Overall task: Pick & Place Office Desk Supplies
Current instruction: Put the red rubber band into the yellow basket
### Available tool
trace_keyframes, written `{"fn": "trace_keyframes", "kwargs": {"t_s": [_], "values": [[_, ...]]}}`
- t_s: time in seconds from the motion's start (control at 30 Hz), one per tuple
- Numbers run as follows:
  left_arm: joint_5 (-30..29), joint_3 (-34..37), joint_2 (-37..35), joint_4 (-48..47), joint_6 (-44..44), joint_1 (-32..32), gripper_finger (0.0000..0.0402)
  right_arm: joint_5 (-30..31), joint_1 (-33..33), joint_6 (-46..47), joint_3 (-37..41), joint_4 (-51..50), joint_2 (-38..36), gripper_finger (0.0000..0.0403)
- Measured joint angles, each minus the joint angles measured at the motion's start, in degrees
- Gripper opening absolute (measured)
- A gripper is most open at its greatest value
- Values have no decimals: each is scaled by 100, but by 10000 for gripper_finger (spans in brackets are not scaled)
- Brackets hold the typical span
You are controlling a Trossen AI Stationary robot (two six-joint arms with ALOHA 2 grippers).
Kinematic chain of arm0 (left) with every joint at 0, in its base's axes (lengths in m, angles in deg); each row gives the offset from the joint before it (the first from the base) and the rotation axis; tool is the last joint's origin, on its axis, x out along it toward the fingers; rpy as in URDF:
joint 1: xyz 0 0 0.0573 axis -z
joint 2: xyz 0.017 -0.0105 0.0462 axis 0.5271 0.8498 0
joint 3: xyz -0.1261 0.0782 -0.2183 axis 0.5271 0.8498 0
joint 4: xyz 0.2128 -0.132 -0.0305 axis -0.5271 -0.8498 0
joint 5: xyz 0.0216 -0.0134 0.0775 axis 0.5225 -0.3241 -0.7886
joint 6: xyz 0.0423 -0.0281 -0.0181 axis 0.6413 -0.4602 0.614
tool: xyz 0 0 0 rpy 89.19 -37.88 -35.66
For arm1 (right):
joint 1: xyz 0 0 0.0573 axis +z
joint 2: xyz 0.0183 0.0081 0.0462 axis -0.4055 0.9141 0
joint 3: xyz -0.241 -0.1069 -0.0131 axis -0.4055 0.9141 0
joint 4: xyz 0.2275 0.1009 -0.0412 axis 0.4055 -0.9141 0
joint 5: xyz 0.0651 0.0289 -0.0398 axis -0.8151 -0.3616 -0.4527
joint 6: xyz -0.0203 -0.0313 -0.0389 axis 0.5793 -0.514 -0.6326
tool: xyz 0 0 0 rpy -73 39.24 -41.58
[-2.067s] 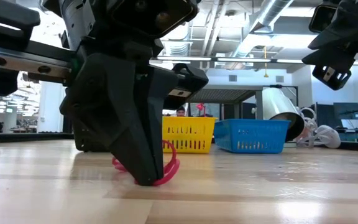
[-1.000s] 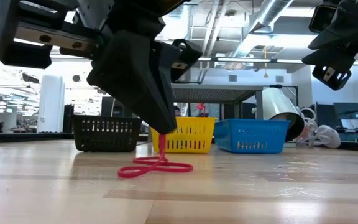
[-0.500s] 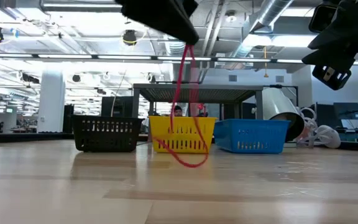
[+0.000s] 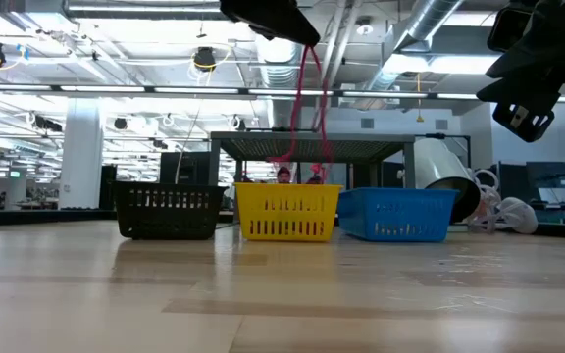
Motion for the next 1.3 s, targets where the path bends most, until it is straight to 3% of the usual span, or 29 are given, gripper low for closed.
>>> {"fn": "trace_keyframes", "kwargs": {"t_s": [0.67, 1.3], "values": [[-138, 0, -234, -349, -75, -1186, 0, 0, -2, 0, 2, -1, 2, 106], [-116, 0, -234, -405, -76, -1251, 0, 0, -1, -1, 1, 0, 2, 106]]}}
